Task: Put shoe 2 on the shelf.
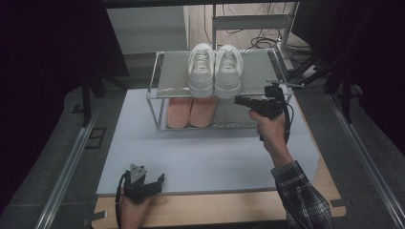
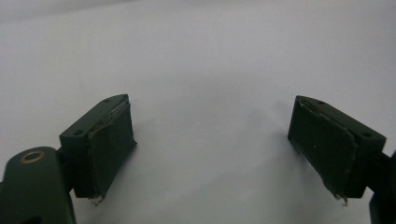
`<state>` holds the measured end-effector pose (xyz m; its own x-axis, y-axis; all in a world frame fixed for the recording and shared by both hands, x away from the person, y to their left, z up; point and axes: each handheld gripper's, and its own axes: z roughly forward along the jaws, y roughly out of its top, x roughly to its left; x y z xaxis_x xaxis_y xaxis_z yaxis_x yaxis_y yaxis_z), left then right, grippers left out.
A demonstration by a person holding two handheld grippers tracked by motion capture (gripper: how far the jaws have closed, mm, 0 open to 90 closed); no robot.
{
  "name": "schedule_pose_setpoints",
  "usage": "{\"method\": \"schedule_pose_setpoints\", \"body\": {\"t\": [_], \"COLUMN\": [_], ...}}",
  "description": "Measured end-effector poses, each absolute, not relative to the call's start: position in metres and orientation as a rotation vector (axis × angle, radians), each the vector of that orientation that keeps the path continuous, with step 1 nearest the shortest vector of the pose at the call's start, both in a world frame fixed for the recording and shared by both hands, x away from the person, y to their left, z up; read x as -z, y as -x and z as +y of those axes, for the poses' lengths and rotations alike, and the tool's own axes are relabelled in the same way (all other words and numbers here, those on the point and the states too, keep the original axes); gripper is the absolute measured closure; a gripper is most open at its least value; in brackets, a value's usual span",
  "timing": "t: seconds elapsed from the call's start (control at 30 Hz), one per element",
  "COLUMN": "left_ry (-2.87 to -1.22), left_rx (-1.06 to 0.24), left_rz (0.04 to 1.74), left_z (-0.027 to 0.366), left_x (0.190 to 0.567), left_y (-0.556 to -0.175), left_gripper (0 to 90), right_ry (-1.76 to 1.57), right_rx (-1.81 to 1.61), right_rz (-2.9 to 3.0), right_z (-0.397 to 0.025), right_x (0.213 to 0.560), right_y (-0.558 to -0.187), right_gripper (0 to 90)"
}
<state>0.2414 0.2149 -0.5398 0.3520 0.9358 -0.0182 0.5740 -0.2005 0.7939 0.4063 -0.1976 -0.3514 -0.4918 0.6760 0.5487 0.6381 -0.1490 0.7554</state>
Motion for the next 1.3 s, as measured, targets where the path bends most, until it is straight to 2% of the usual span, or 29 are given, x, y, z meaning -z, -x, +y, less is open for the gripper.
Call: {"method": "schedule_pose_setpoints", "body": {"t": [0.27,0.97,1.3], "left_ry": [-1.886,-1.888,-1.889], "left_rx": [-0.63,-0.628,-0.627], "left_rz": [1.32,1.32,1.32], "left_z": [0.215,0.215,0.215], "left_x": [0.54,0.54,0.54], "left_y": [-0.241,-0.241,-0.241], "left_gripper": [14.0,14.0,14.0], "right_ry": [-1.546,-1.44,-1.387], "right_rx": [-1.739,-1.623,-1.573], "right_rz": [2.041,2.094,2.12], "right_z": [-0.203,-0.213,-0.219], "right_x": [0.354,0.36,0.367], "right_y": [-0.4,-0.379,-0.368], "right_gripper": [72.3,49.5,43.8]}}
